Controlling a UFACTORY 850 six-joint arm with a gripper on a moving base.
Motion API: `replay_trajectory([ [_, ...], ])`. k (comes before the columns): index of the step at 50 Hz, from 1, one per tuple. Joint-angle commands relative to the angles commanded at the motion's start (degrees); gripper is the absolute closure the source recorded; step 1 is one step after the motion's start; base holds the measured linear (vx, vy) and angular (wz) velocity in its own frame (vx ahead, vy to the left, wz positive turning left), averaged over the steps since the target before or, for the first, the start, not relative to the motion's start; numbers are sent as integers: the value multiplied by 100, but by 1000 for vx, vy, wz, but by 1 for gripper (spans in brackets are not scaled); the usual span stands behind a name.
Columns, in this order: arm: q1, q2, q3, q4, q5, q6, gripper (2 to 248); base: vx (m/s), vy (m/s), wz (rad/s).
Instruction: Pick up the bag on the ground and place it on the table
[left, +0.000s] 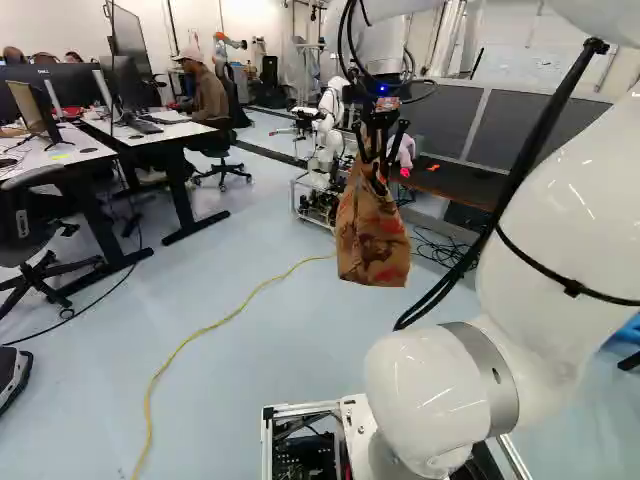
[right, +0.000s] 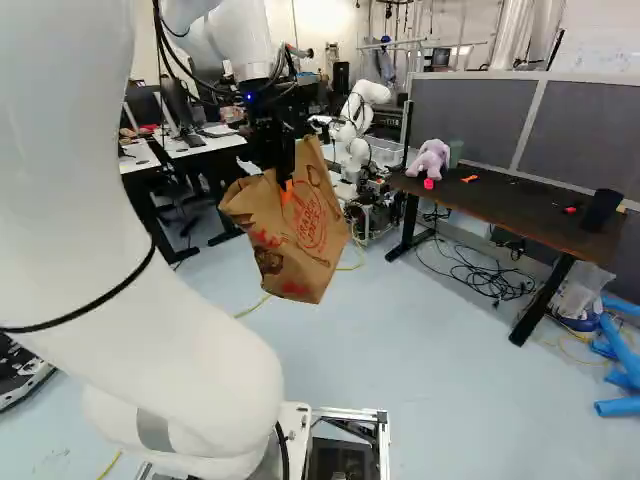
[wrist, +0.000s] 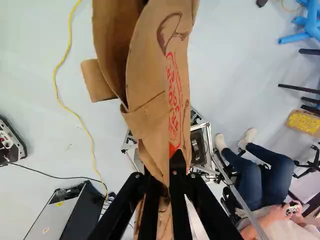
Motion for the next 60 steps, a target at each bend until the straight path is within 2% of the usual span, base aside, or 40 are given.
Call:
replay_trajectory([
  [14, 0, 0, 0, 0, 0, 0, 223, 16, -1, -18],
  [60, 0, 0, 0, 0, 0, 0, 223, 4, -35, -171],
])
